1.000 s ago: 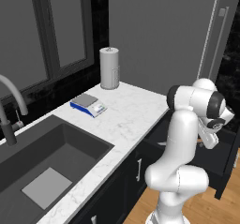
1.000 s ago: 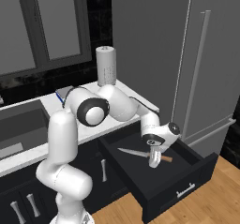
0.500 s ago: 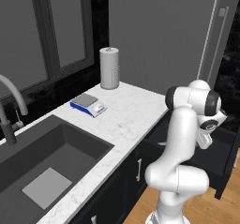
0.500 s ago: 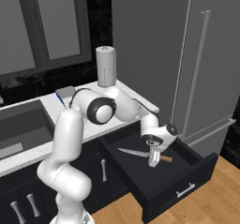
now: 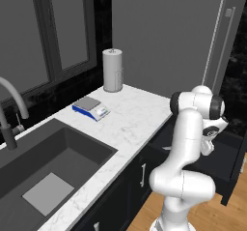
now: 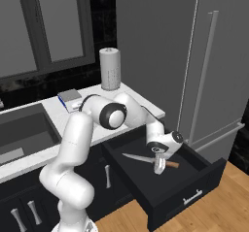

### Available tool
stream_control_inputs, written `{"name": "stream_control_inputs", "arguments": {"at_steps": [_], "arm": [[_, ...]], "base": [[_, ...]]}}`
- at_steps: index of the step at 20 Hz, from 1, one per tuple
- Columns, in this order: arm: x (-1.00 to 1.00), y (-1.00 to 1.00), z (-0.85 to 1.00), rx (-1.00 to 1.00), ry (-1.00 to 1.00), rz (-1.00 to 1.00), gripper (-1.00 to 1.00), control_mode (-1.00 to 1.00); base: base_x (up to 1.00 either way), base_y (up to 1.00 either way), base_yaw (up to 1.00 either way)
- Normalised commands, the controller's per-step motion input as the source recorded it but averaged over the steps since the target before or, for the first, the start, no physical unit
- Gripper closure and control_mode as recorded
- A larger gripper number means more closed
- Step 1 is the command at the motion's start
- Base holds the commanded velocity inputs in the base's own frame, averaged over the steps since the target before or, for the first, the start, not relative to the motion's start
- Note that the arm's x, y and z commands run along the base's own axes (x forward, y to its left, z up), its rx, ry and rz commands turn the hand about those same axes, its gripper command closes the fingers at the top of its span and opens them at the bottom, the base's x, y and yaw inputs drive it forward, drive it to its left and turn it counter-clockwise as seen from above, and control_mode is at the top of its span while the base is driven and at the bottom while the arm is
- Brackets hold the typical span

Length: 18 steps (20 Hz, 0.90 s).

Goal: Pick up the knife from the drawer and place it on the cutting board. Then place the meat from the plate to the cutting board.

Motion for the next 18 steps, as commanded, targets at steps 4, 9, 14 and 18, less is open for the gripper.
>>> {"name": "stream_control_inputs", "arguments": {"at_steps": [4, 9, 14, 18], "arm": [[0.15, -0.02, -0.28, 0.00, 0.00, 0.02, -1.00, -1.00], [0.17, -0.08, -0.13, 0.00, -0.01, 0.02, -1.00, -1.00], [0.21, -0.10, -0.02, 0.00, -0.02, 0.03, -1.00, -1.00], [0.26, -0.16, 0.00, 0.00, 0.00, 0.03, -1.00, -1.00]], "base": [[0.00, 0.00, 0.00], [0.00, 0.00, 0.00], [0.00, 0.00, 0.00], [0.00, 0.00, 0.00]]}}
